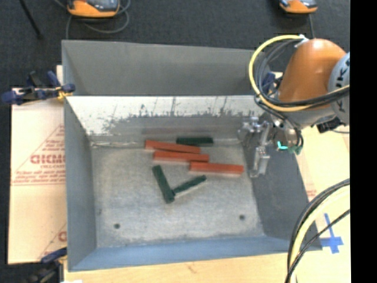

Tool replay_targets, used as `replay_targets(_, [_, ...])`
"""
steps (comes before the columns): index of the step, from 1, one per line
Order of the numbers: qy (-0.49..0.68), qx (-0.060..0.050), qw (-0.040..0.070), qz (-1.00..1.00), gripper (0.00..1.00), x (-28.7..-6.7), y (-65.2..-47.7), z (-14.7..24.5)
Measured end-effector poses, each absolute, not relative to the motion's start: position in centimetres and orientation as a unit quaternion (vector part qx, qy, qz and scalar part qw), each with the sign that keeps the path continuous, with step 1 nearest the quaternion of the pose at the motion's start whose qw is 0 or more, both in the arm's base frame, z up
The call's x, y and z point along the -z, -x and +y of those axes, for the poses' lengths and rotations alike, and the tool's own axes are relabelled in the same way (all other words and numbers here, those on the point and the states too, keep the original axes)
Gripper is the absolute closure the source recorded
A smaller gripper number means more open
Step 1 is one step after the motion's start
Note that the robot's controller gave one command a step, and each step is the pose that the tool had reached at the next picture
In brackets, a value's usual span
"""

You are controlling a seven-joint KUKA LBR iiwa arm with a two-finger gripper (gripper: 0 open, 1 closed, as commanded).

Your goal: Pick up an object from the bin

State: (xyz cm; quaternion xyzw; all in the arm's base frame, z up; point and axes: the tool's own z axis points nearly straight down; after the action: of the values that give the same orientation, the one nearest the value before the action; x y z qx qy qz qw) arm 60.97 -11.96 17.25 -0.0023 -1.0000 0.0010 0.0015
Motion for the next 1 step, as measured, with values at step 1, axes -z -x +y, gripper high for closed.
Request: replay_targets(1, [0.010,0.001,0.002,-1.000,0.00,-6.85,-64.91,-5.15])
